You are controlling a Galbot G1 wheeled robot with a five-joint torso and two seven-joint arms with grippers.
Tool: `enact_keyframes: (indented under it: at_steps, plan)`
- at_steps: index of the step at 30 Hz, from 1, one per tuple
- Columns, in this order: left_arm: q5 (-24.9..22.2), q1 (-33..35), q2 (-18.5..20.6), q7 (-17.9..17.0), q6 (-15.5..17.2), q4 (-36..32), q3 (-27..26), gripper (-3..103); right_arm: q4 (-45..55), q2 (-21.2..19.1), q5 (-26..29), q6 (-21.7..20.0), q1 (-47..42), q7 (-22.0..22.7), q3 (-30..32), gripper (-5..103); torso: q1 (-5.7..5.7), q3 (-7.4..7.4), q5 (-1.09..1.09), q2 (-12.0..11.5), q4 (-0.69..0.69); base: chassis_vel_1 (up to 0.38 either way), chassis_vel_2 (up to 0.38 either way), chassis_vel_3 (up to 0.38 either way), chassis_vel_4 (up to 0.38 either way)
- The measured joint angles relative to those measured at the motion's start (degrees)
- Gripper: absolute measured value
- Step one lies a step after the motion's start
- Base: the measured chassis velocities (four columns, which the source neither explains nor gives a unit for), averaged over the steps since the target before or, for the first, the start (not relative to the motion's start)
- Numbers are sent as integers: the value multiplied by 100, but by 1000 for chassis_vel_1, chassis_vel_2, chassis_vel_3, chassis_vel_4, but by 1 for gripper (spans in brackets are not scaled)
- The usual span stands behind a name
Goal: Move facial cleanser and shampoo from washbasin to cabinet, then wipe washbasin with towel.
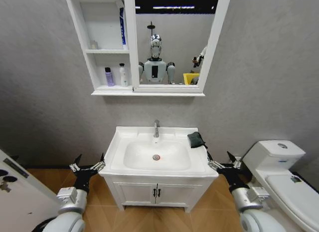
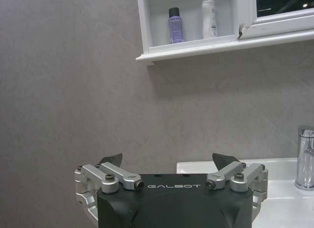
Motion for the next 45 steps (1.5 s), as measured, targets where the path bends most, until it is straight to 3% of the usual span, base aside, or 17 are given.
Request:
enact_keyframes:
  at_steps: [15,19,20,21,23,24,25,26,28,31,36,37,41,45]
  plan:
    - [-17,-19,9,-10,9,8,11,100,-39,8,-21,88,-88,-85,12,100,3,1,0,-1,0,-132,121,141,-144]
    - [-20,-21,11,-12,12,11,12,100,-150,-39,-68,30,4,284,-83,100,9,3,-2,-3,-1,-192,188,184,-168]
    - [-21,-21,11,-13,13,11,13,100,-233,-121,-39,-207,160,643,-146,100,10,3,3,-4,0,-123,143,124,-23]
    - [-21,-21,11,-13,13,11,13,100,-233,-121,-39,-207,160,643,-146,100,10,3,3,-4,0,-123,143,124,-23]
    - [-22,-22,13,-13,14,11,14,100,-307,-298,229,-821,444,1096,-196,100,7,2,1,-3,-2,-67,62,11,-25]
    - [-22,-22,13,-13,14,11,14,100,-307,-298,229,-821,444,1096,-196,100,7,2,1,-3,-2,-67,62,-25,-28]
    - [-22,-23,13,-13,14,11,15,100,-324,-504,763,-1598,654,1583,-197,100,5,2,0,-3,0,0,0,0,0]
    - [-22,-22,13,-14,15,11,14,100,-378,-692,1142,-2114,771,1906,-181,100,0,0,0,-2,-1,62,-10,-37,24]
    - [-22,-21,13,-15,15,11,14,100,-588,-1008,1389,-2562,974,2144,-231,100,-6,-2,0,2,1,58,-53,-23,36]
    - [-22,-21,14,-16,15,11,14,100,-872,-1308,1445,-2763,1181,2248,-321,100,-5,-1,3,2,1,65,-47,-38,47]
    - [-23,-21,14,-16,15,11,14,100,-1891,-2424,1714,-3025,1981,2383,-856,100,0,1,3,1,1,0,0,0,0]
    - [-23,-21,14,-16,15,11,14,100,-1891,-2424,1714,-3025,1981,2383,-856,100,0,1,3,1,1,0,0,0,0]
    - [-23,-21,14,-15,15,12,14,100,-2314,-3115,1692,-3380,2543,1858,-1358,100,3,1,0,-1,0,0,0,0,0]
    - [-23,-21,14,-15,15,11,14,100,-2496,-3375,1657,-3428,2927,1785,-1870,100,2,1,0,-1,0,0,0,0,0]
